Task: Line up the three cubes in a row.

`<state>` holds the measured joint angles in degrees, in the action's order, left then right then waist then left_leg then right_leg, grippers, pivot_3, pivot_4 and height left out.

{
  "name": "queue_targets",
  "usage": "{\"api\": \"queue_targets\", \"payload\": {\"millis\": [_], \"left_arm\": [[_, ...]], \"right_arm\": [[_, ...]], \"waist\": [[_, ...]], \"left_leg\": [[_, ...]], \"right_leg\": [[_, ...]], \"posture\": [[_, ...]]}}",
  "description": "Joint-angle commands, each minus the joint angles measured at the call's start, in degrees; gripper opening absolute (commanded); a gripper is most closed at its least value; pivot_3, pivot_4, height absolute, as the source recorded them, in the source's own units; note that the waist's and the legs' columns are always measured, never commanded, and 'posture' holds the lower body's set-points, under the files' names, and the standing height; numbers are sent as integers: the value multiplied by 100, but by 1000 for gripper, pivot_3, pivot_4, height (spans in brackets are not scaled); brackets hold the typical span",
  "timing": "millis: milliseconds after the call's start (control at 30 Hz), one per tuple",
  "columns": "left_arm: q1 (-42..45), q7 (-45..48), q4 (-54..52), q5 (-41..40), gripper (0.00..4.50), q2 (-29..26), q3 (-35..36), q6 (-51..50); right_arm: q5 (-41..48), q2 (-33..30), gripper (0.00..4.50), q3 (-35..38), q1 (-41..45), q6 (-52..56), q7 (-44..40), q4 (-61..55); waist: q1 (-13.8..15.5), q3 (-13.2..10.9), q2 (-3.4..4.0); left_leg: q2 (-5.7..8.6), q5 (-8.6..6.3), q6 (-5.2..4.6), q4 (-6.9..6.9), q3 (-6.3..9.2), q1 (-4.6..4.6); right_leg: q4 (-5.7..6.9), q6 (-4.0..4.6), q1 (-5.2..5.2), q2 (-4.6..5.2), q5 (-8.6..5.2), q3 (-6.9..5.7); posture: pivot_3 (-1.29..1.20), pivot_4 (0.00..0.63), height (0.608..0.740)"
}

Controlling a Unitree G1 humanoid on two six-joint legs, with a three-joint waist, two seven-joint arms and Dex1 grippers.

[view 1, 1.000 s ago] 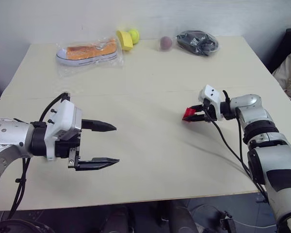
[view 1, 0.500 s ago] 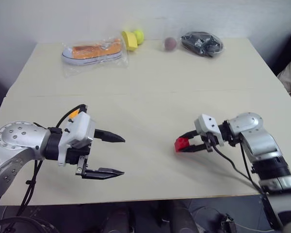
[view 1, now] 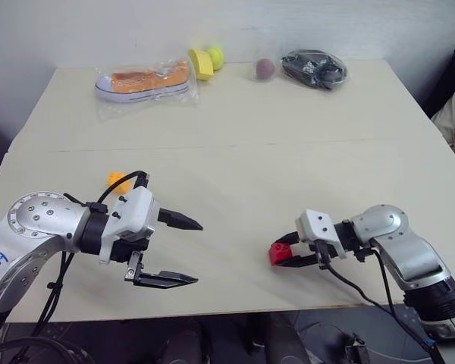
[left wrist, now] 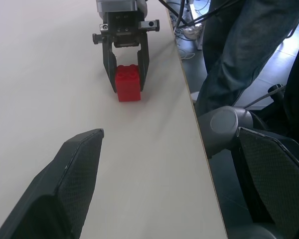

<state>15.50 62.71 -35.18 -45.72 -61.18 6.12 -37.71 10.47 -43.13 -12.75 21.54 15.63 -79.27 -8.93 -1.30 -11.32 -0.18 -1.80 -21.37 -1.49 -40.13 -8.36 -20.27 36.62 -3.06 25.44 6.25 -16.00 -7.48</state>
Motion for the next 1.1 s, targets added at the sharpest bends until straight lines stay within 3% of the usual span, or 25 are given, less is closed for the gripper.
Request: {"api": "queue_targets", "payload": {"millis": [33, 200, 367, 467, 567, 667, 800, 1100], "left_arm": [[68, -103, -7, 108, 4500, 48, 113, 73], [-294, -396, 23, 238, 4500, 103, 436, 18], [-1646, -339, 537, 713, 4500, 60, 1886, 163], [-2424, 55, 1412, 1265, 4500, -41, 2822, 522], [-2678, 395, 2280, 1749, 4500, -291, 3105, 1053], [-2429, 781, 3658, 2227, 4500, -697, 2848, 1812], [-1636, 1010, 4809, 2686, 4500, -890, 1974, 2561], [-42, 1120, 6135, 3301, 4500, -514, 598, 3253]], "right_arm": [[-16, -46, 2782, -47, 27, -238, 24, -66], [203, -142, 4464, 94, 125, -125, -19, -181], [1257, -231, 4464, 647, 540, 839, -131, -460], [1790, -344, 4464, 913, 788, 1240, -299, -480], [2097, -404, 4464, 1026, 925, 1457, -386, -487], [2277, -507, 4464, 1027, 915, 1503, -567, -580], [2846, -624, 4464, 1237, 890, 1817, -694, -856], [3071, -695, 4464, 1496, 844, 1977, -226, -1080]], "waist": [[-1, 0, 0], [-3, 0, 0], [-44, -1, 0], [-22, -1, 0], [18, 0, -3], [78, 1, -5], [124, 1, -4], [98, 7, -18]], "left_leg": [[0, 0, 0, 0, 0, 0], [0, 0, -1, 0, 0, 0], [-7, 1, 0, 3, 0, 1], [-11, 1, 1, 3, 2, 2], [-8, 0, 1, 6, 5, -1], [-1, -1, -2, 6, 5, -1], [1, -3, -4, 10, 2, -2], [3, -5, -7, 10, -9, -7]], "right_leg": [[0, 0, 0, 0, 0, 0], [0, 0, 0, 1, 0, 0], [0, 1, 2, -1, -1, -3], [-2, 6, 2, -2, -3, -7], [-8, 7, 2, 3, -4, -13], [-9, 7, 2, 12, -4, -15], [-9, 6, 7, 17, -3, -16], [25, 3, 14, 16, -1, -18]], "posture": [[0, 150, 740], [0, 150, 740], [0, 150, 740], [0, 150, 740], [0, 150, 740], [0, 150, 740], [0, 150, 740], [0, 150, 740]]}}
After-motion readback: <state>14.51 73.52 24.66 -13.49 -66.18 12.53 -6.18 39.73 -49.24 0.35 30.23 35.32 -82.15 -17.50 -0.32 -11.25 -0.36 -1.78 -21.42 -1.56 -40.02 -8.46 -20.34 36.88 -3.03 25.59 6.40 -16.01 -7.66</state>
